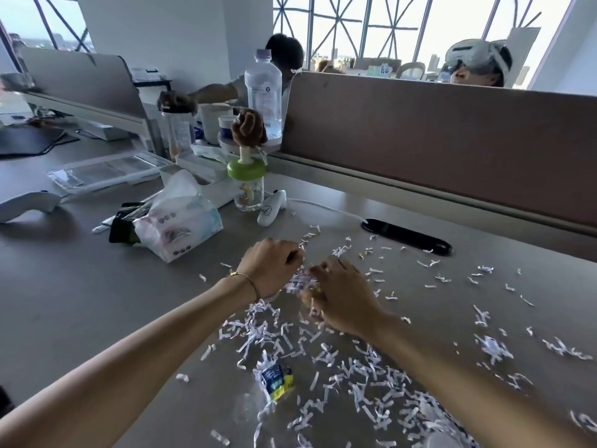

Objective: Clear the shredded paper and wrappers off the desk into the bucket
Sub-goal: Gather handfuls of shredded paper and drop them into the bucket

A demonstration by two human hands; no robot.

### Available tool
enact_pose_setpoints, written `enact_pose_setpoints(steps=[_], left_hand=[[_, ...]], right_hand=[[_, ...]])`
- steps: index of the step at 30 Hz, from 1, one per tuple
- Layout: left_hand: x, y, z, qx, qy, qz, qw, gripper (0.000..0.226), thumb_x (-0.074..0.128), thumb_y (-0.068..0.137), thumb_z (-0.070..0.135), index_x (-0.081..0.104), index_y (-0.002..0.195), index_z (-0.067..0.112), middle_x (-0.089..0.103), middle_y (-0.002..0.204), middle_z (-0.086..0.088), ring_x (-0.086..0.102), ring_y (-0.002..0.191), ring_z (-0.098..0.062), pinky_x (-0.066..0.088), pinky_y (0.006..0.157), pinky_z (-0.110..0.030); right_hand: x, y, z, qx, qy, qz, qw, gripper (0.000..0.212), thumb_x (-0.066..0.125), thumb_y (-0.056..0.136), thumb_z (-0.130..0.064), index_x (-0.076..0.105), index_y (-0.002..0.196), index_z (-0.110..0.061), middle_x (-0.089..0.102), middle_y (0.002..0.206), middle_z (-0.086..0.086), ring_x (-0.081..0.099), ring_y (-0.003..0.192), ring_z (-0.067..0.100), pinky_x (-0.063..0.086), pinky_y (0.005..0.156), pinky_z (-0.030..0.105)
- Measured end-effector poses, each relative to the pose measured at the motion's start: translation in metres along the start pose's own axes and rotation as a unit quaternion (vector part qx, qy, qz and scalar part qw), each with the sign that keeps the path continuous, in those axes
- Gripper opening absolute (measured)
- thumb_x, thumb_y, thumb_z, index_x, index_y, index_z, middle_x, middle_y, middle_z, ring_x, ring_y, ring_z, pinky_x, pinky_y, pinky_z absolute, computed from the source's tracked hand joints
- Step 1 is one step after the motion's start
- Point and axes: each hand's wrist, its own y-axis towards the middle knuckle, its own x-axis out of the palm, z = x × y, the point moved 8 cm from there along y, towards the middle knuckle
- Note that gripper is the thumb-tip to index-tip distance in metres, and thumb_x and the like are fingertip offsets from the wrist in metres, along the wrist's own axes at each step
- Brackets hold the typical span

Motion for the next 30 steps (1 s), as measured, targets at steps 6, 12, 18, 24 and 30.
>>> enact_pose_setpoints(steps=[6,12,18,24,30], left_hand=[[-0.010,-0.012,0.004,-0.015,-0.006,0.006,1.000,0.045,0.055,0.095,0.029,0.035,0.055,0.023,0.045,0.058,0.001,0.045,0.058,-0.032,0.031,0.055,-0.032],[-0.022,-0.019,0.010,-0.027,-0.019,0.011,0.999,0.034,0.050,0.096,0.033,0.051,0.069,0.013,0.057,0.064,-0.006,0.051,0.060,-0.034,0.035,0.055,-0.032],[-0.032,-0.019,0.024,-0.032,-0.043,0.015,0.998,0.043,0.050,0.095,0.032,0.036,0.057,0.019,0.046,0.057,-0.003,0.047,0.057,-0.033,0.032,0.052,-0.032],[-0.037,-0.009,0.064,-0.005,-0.082,0.009,0.997,0.035,0.040,0.086,0.040,0.040,0.058,0.019,0.056,0.061,-0.008,0.057,0.061,-0.036,0.049,0.054,-0.038],[-0.039,0.010,0.134,0.045,-0.103,0.020,0.993,0.041,0.049,0.095,0.029,0.038,0.057,0.017,0.045,0.051,0.001,0.049,0.053,-0.029,0.033,0.051,-0.032]], right_hand=[[-0.012,-0.001,0.002,-0.033,-0.022,0.062,0.997,0.030,0.052,0.098,-0.045,0.059,0.093,-0.016,0.068,0.081,0.008,0.066,0.072,0.030,0.051,0.064,0.036],[-0.021,0.001,0.017,0.035,0.092,0.055,0.994,0.051,0.050,0.100,-0.051,0.056,0.066,-0.014,0.058,0.057,0.007,0.047,0.049,0.020,0.045,0.053,0.036],[-0.058,-0.008,0.031,0.068,0.245,0.060,0.965,0.049,0.064,0.090,-0.058,0.064,0.070,-0.014,0.061,0.060,-0.001,0.050,0.052,0.008,0.038,0.055,0.031],[-0.108,-0.030,0.059,0.109,0.249,0.107,0.956,0.036,0.066,0.096,-0.024,0.058,0.061,-0.023,0.055,0.053,-0.009,0.046,0.046,-0.002,0.038,0.053,0.024],[-0.174,-0.077,0.104,0.174,0.197,0.161,0.951,0.037,0.066,0.094,-0.029,0.056,0.060,-0.021,0.050,0.047,-0.010,0.041,0.044,0.000,0.034,0.053,0.029]])
